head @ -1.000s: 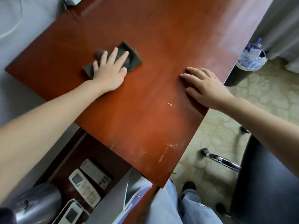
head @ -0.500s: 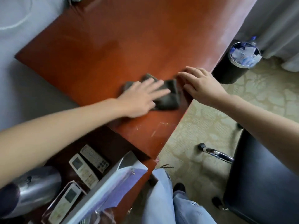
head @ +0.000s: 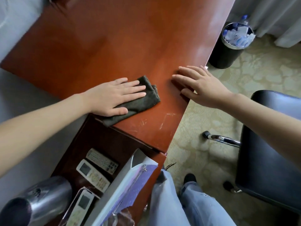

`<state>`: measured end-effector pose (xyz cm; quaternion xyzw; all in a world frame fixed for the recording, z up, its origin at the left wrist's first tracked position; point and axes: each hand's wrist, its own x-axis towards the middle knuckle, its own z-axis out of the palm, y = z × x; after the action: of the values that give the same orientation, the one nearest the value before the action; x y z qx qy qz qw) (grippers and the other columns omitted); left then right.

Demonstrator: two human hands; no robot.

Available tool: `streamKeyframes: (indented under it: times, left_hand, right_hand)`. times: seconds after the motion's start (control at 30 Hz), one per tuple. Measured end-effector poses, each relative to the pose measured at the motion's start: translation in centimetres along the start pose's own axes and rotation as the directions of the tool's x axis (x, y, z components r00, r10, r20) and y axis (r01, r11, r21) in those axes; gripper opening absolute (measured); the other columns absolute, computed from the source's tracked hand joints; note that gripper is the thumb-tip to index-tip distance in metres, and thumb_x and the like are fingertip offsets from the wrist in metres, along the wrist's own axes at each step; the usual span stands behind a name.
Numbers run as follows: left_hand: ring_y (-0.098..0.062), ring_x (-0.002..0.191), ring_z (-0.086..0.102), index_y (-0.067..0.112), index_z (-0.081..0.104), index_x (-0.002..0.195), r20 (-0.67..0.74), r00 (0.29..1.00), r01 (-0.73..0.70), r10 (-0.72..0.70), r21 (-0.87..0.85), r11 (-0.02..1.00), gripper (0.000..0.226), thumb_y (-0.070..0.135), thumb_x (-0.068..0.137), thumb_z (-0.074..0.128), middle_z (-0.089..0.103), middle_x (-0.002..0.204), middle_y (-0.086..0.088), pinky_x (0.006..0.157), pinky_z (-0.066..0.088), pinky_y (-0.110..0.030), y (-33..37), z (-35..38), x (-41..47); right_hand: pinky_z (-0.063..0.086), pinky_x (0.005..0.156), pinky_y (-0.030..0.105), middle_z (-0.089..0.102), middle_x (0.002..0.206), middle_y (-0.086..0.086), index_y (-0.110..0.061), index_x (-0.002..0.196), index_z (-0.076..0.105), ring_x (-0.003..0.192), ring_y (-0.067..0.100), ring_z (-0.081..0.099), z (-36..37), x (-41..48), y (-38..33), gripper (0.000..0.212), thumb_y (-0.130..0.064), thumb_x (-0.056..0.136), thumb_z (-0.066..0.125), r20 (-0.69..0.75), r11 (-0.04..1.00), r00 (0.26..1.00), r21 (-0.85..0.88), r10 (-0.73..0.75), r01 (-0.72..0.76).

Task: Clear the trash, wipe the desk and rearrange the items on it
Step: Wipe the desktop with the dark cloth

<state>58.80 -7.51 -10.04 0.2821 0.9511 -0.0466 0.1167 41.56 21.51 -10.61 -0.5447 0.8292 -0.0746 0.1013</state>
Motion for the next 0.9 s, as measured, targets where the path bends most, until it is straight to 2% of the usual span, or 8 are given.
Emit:
streamKeyframes:
  times: [0.2,0.3,0.4,0.57,0.67,0.73,0.8,0.9]
  left_hand:
    - [-0.005,0.141,-0.016,0.047,-0.008,0.143,-0.013,0.981,0.187,-0.193,-0.197,0.962,0.061,0.059,0.092,0.021,-0.006,0.154,0.008,0.113,0.011,-0.045,-1.6,0.9,-3.5]
    - [-0.018,0.143,-0.004,0.045,-0.005,0.145,-0.033,0.994,0.091,-0.101,-0.228,0.969,0.069,0.056,0.088,0.032,-0.009,0.155,0.005,0.112,0.012,-0.046,1.6,0.7,-2.0]
    - [-0.027,0.143,0.009,0.033,0.014,0.147,-0.121,0.992,-0.061,0.033,-0.242,0.968,0.068,0.055,0.087,0.038,0.010,0.156,-0.004,0.112,0.013,-0.045,6.2,0.0,1.9]
    - [-0.030,0.140,0.022,0.026,0.035,0.143,-0.163,0.969,-0.220,0.185,-0.234,0.947,0.063,0.052,0.085,0.042,0.032,0.151,-0.007,0.112,0.010,-0.037,11.1,-1.6,8.6]
    - [-0.032,0.107,0.059,0.015,0.068,0.101,-0.190,0.919,-0.383,0.346,-0.209,0.900,0.037,0.039,0.082,0.047,0.068,0.102,-0.009,0.098,0.031,-0.040,13.2,-2.5,11.9]
    - [-0.034,0.072,0.062,0.010,0.062,0.072,-0.109,0.907,-0.422,0.407,-0.206,0.883,0.023,0.028,0.082,0.051,0.065,0.070,-0.010,0.077,0.043,-0.038,13.9,-3.3,13.8]
    - [-0.034,0.061,0.058,0.009,0.057,0.067,-0.081,0.919,-0.392,0.385,-0.255,0.884,0.026,0.026,0.085,0.051,0.062,0.062,-0.012,0.064,0.044,-0.036,14.3,-3.9,14.9]
    - [-0.028,0.055,0.057,0.011,0.056,0.066,-0.348,0.881,-0.430,0.320,-0.308,0.849,0.030,0.030,0.086,0.045,0.060,0.057,-0.005,0.060,0.041,-0.030,13.8,-5.2,15.2]
  right_hand:
    - [0.033,0.105,0.049,0.042,0.143,0.009,-0.025,0.136,0.046,0.130,0.036,0.035,0.2,0.3,-0.7,0.057,-0.050,0.087,0.032,-0.026,0.997,0.999,0.066,0.034,-0.032]
    - [0.033,0.104,0.046,0.041,0.144,0.007,-0.025,0.136,0.046,0.131,0.034,0.034,0.0,0.1,-0.4,0.052,-0.045,0.089,0.039,-0.026,0.995,0.999,0.094,0.032,-0.029]
    - [0.029,0.107,0.042,0.038,0.146,0.007,-0.023,0.136,0.045,0.134,0.032,0.031,0.0,0.0,0.0,0.046,-0.023,0.091,0.054,-0.049,0.993,0.999,0.119,-0.002,0.008]
    - [0.022,0.111,0.035,0.030,0.151,0.003,-0.024,0.140,0.040,0.140,0.024,0.023,-0.6,-0.5,0.8,0.047,-0.016,0.094,0.049,-0.008,0.989,1.000,0.147,-0.007,0.008]
    - [0.023,0.112,0.037,0.028,0.151,0.003,-0.024,0.140,0.039,0.141,0.023,0.022,-0.8,-0.6,1.0,0.047,-0.016,0.094,0.046,0.032,0.990,0.999,0.144,-0.017,0.012]
    - [0.023,0.112,0.036,0.030,0.151,0.005,-0.021,0.138,0.042,0.139,0.024,0.024,-1.2,-0.9,1.2,0.043,-0.015,0.095,0.044,0.057,0.985,0.998,0.173,0.013,-0.023]
    - [0.025,0.109,0.028,0.038,0.145,0.008,-0.016,0.134,0.048,0.134,0.023,0.034,-1.9,-1.4,1.3,0.039,-0.011,0.096,0.043,0.029,0.964,0.998,0.260,0.053,-0.059]
    - [0.031,0.091,0.005,0.058,0.123,0.005,-0.013,0.122,0.058,0.112,0.015,0.053,-3.5,-2.3,1.4,0.030,-0.011,0.097,0.042,-0.025,0.822,0.964,0.529,0.265,-0.212]
